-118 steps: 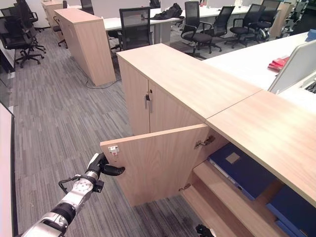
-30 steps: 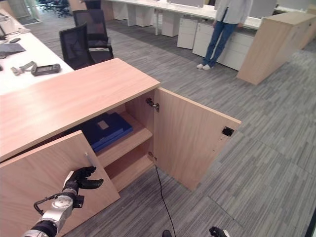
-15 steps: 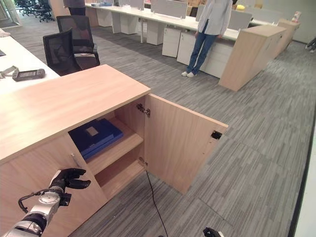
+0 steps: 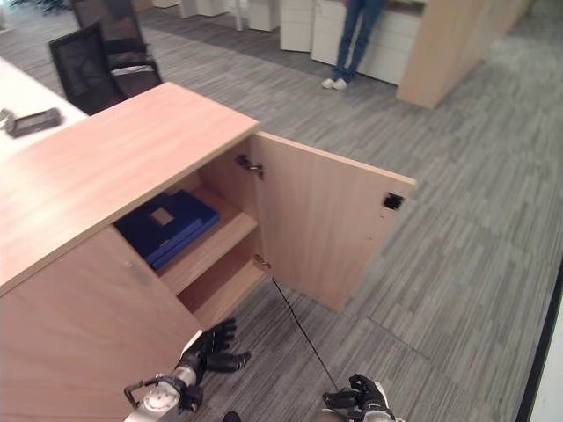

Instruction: Put the empty folder in the office cabinet

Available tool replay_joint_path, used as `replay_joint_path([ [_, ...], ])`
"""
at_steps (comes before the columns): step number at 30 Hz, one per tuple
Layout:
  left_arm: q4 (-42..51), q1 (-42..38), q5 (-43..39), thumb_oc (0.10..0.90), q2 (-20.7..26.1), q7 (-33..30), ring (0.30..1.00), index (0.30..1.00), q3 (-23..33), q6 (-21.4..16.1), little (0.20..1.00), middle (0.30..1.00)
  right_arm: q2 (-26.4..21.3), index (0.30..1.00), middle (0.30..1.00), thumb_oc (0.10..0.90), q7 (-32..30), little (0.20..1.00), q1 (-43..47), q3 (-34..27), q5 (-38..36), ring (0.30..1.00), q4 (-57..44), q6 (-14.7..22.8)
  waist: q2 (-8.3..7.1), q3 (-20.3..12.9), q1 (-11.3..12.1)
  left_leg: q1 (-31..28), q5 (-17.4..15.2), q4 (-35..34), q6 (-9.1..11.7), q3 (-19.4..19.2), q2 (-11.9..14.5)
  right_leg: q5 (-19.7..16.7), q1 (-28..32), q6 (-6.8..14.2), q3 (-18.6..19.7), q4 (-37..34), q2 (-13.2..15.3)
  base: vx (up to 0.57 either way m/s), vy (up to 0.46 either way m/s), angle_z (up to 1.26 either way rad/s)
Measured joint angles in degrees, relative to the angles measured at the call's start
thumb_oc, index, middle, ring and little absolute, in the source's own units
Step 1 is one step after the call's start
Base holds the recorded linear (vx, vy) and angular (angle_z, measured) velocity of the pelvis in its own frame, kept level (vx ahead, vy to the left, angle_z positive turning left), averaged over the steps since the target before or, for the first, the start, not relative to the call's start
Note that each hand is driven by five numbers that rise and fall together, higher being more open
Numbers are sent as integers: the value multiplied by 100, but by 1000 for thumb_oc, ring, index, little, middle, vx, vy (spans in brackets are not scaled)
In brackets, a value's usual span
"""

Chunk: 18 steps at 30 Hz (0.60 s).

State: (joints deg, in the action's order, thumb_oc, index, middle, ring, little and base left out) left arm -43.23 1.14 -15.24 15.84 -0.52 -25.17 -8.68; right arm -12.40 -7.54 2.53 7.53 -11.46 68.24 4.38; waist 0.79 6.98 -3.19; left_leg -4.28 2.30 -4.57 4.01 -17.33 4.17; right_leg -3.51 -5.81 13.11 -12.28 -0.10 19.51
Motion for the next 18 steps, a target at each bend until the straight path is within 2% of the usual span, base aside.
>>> replay_joint_path([
  [1, -252, 45, 5, 800, -96, -15, 900, 900, 66, 2, 900, 900, -49, 900, 900, 800, 4, 900, -202, -31, -64, 900, 37, 0, 133, -42, -121, -126, -5, -22, 160, 58, 209, -644, 283, -261, 66, -361, -293, 137, -285, -9],
  [3, -521, 215, 143, 800, -225, 83, 900, 900, 66, -49, 900, 900, -344, 900, 900, 800, 4, 900, -249, 41, -35, 900, 172, 41, 528, -248, -179, -223, 14, 14, 292, 25, 696, -521, 373, -495, 74, -527, -862, 145, -333, -35],
  [4, -864, 129, 235, 800, -338, 96, 900, 900, 76, -64, 900, 900, -476, 900, 900, 800, 0, 900, -242, 75, 5, 900, 205, 28, 628, -316, -178, -291, 63, 61, 294, 25, 861, -469, 426, -578, 99, -527, -1033, 132, -289, -40],
  [5, -1228, 45, 317, 800, -454, 83, 900, 900, 164, -73, 900, 900, -569, 900, 900, 800, 1, 900, -282, 68, 29, 900, 245, 18, 654, -343, -201, -319, 149, 263, 368, 67, 1001, -382, 477, -701, 125, -526, -1151, 88, -237, -63],
  [6, -1735, -26, 426, 800, -550, 65, 900, 900, 341, -94, 900, 900, -638, 900, 900, 800, 0, 900, -221, 72, 66, 900, 236, 13, 589, -340, -192, -278, 204, 760, 447, 41, 1177, -308, 535, -819, 282, -525, -1293, 80, -265, -80],
  [7, -1851, -6, 449, 800, -551, 43, 900, 900, 427, -45, 900, 900, -653, 900, 900, 800, -1, 900, -194, 74, 77, 900, 220, 32, 545, -339, -177, -235, 280, 1014, 536, 75, 1280, -284, 544, -863, 333, -523, -1371, 73, -279, -105],
  [8, -2011, -12, 456, 800, -536, -10, 900, 900, 529, -2, 900, 900, -655, 900, 900, 800, -8, 900, -126, 71, 75, 900, 204, 82, 431, -340, -139, -91, 496, 1450, 701, 312, 1422, -271, 540, -1025, 425, -484, -1491, 87, -256, -70],
  [9, -2124, -49, 453, 800, -556, -36, 900, 900, 621, -6, 900, 900, -659, 900, 900, 800, -9, 900, -138, 69, 75, 900, 205, 89, 373, -334, -146, 43, 626, 1697, 850, 536, 1479, -243, 560, -1089, 420, -460, -1524, 85, -213, -54],
  [10, -2227, -80, 441, 800, -571, -117, 900, 900, 773, -5, 900, 900, -643, 900, 900, 800, -16, 900, -182, 88, 73, 900, 245, 62, 155, -278, -139, 282, 1045, 2179, 973, 941, 1503, -273, 664, -1356, 453, -456, -1550, 59, -123, -18],
  [11, -2244, -118, 442, 800, -562, -144, 900, 900, 802, -16, 900, 900, -633, 900, 900, 800, -24, 900, -220, 133, 73, 900, 256, 45, 50, -261, -136, 379, 1177, 2360, 1106, 1044, 1515, -246, 719, -1422, 514, -455, -1550, 73, -69, -27],
  [12, -2293, -106, 443, 800, -572, -138, 900, 900, 800, -14, 900, 900, -656, 900, 900, 800, -50, 900, -218, 260, 72, 900, 398, 38, -107, -251, -131, 436, 1043, 2540, 1151, 1139, 1454, -200, 800, -1529, 571, -455, -1577, 161, -44, -22],
  [13, -2316, -119, 444, 800, -581, -135, 900, 900, 798, -11, 900, 900, -670, 900, 900, 800, -53, 900, -211, 281, 72, 900, 438, 31, -144, -218, -143, 492, 936, 2542, 1137, 1128, 1418, -137, 848, -1615, 610, -463, -1616, 169, -38, -22],
  [14, -2394, -162, 456, 800, -612, -132, 900, 900, 797, -19, 900, 900, -701, 900, 900, 800, -54, 900, -250, 287, 72, 900, 454, 24, -166, -207, -129, 589, 695, 2389, 1110, 1159, 1275, -38, 841, -1626, 700, -482, -1689, 239, -13, -20],
  [15, -2470, -220, 472, 800, -631, -133, 900, 900, 798, -28, 900, 900, -720, 900, 900, 800, -53, 900, -244, 286, 72, 900, 461, 2, -192, -187, -70, 530, 470, 1969, 1077, 1214, 1107, -33, 841, -1645, 769, -482, -1699, 121, 12, -22],
  [16, -2560, -253, 522, 800, -624, -131, 900, 900, 781, -8, 900, 900, -718, 900, 900, 800, -47, 900, -214, 289, 71, 900, 461, -11, -208, -116, -70, 636, 314, 1664, 956, 1152, 877, -36, 888, -1704, 798, -486, -1738, 114, 5, -29],
  [18, -2613, -377, 567, 800, -609, -133, 900, 900, 740, -6, 900, 900, -718, 900, 900, 800, -44, 900, -197, 285, 70, 900, 463, -44, -188, -75, 49, 529, 294, 750, 885, 1472, 588, -57, 902, -1715, 850, -482, -1779, 56, -16, -30],
])
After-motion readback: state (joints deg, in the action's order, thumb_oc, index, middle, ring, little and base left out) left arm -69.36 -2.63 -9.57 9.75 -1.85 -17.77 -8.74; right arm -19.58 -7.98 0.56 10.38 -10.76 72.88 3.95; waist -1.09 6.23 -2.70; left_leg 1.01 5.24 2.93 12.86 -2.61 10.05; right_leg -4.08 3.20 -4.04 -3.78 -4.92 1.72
